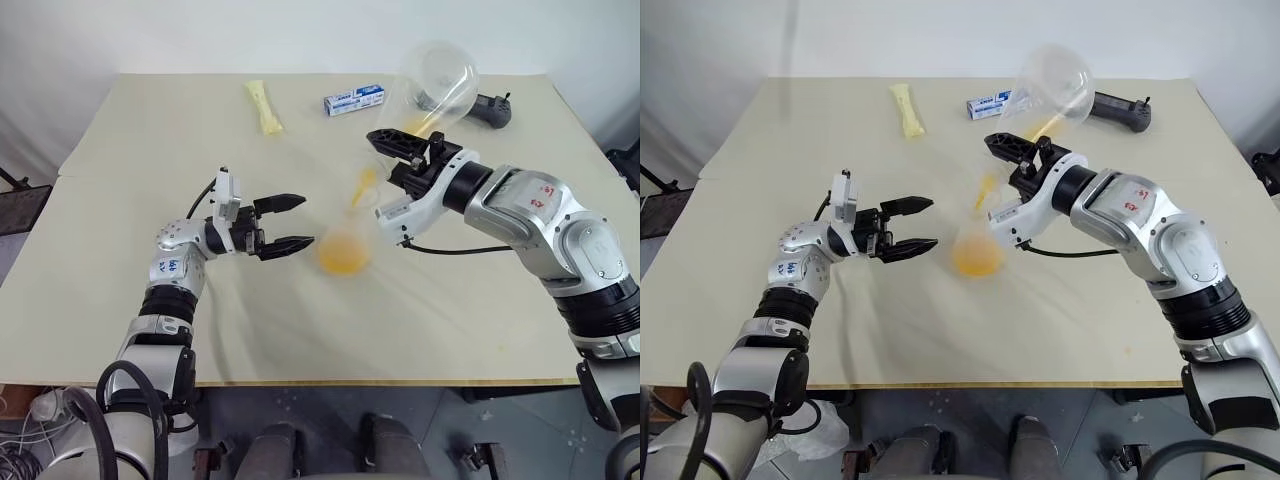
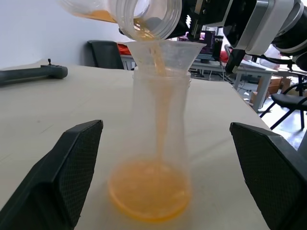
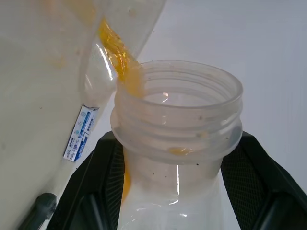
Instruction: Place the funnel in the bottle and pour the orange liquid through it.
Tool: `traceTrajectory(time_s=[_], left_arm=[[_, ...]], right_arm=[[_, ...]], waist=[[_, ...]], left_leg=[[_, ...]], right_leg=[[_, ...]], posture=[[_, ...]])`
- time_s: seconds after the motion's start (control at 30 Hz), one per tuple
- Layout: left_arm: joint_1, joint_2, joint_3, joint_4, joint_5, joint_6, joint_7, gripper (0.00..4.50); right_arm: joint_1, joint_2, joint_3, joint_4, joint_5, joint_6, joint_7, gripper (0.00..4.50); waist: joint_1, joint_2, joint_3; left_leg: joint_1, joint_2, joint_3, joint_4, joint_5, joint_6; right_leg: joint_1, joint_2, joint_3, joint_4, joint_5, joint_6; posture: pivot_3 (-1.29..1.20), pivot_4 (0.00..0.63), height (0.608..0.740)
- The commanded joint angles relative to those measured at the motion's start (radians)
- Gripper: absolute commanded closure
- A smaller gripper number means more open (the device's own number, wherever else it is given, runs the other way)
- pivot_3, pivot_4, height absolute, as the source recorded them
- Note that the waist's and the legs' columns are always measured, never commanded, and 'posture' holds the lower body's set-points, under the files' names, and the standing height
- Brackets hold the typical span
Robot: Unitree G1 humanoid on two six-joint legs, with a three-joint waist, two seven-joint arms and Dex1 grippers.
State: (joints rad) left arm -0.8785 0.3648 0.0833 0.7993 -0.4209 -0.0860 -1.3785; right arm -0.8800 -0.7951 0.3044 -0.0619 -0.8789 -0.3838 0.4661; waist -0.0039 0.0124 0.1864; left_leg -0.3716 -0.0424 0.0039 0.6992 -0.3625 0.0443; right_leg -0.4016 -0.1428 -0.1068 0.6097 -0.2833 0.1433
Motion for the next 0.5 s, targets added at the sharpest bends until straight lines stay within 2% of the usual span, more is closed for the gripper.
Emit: traceTrajectory(time_s=[0.03, 0.5], left_arm=[[-0.025, 0.0, 0.015, -0.007, 0.004, -0.013, -0.008, 0.0], [-0.026, 0.01, 0.015, -0.008, 0.004, -0.004, -0.02, 0.0]], right_arm=[[-0.025, -0.02, -0.043, -0.017, -0.001, -0.014, -0.025, 2.07], [-0.022, -0.025, -0.044, -0.023, -0.022, -0.045, -0.039, 2.07]], waist=[[0.0, 0.0, 0.0], [0.0, 0.0, 0.0]], left_leg=[[0.0, 0.0, 0.0, 0.0, 0.0, 0.0], [0.0, 0.0, 0.0, 0.0, 0.0, 0.0]], right_leg=[[0.0, 0.0, 0.0, 0.0, 0.0, 0.0], [0.0, 0.0, 0.0, 0.0, 0.0, 0.0]], posture=[[0.0, 0.15, 0.74], [0.0, 0.15, 0.74]])
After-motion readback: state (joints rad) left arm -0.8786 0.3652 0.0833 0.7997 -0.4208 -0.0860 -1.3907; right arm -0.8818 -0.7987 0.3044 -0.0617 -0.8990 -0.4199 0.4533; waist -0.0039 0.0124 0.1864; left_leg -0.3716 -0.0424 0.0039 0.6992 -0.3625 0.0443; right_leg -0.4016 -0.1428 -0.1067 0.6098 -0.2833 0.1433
